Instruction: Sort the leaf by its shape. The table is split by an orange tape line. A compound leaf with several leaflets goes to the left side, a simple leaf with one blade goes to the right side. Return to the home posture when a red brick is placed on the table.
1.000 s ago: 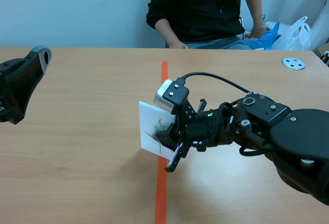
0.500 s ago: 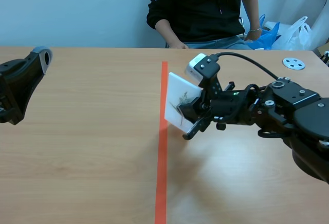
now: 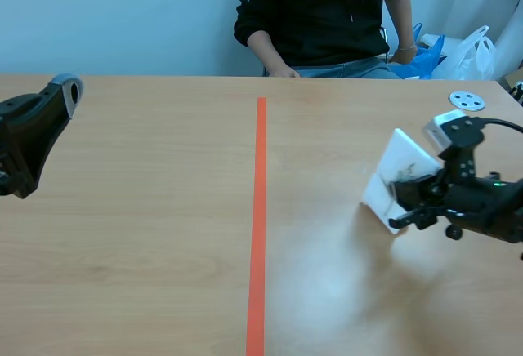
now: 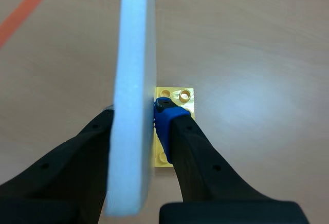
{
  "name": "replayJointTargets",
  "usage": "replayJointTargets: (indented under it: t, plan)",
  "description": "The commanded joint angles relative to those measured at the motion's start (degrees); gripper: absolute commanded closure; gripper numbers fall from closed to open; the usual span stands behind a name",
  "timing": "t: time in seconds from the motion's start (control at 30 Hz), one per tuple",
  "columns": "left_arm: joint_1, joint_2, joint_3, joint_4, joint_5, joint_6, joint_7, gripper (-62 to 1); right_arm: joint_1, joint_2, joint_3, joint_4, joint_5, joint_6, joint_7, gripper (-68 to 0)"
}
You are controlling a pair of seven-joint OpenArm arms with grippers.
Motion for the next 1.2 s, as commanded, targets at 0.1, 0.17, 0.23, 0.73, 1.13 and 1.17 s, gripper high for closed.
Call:
replayJointTargets:
  t: [0.1,0.17,0.23,0.73,1.13,1.17]
  plan:
    - [-0.02,-0.35,-0.15,0.76,-0.57,0.04,-1.03,-54.2,-3.50,4.83,9.64,3.08,2.43,-0.09,0.92,-7.5]
    - [-0.02,-0.83,-0.15,0.76,-0.57,-0.17,-1.03,-54.2,-5.55,5.88,13.75,3.08,3.54,-0.09,1.27,-7.5]
    - [-0.02,-1.03,-0.15,0.76,-0.57,-0.17,-1.03,-54.2,-7.45,6.69,17.59,3.08,4.44,-0.11,2.01,-7.7]
    - [0.00,-1.31,-0.15,0.76,-0.57,-0.81,-1.03,-54.2,-12.70,6.19,25.88,1.16,4.50,-10.91,3.93,-7.7]
    - [0.04,-2.10,-0.15,0.76,-0.57,-1.05,-1.03,-54.2,-12.52,4.76,26.27,-3.96,4.13,-13.38,8.00,-7.7]
    - [0.15,-2.10,-0.15,0.76,-0.57,-1.05,-1.05,-54.2,-12.52,4.63,26.27,-3.96,4.13,-13.42,8.07,-7.7]
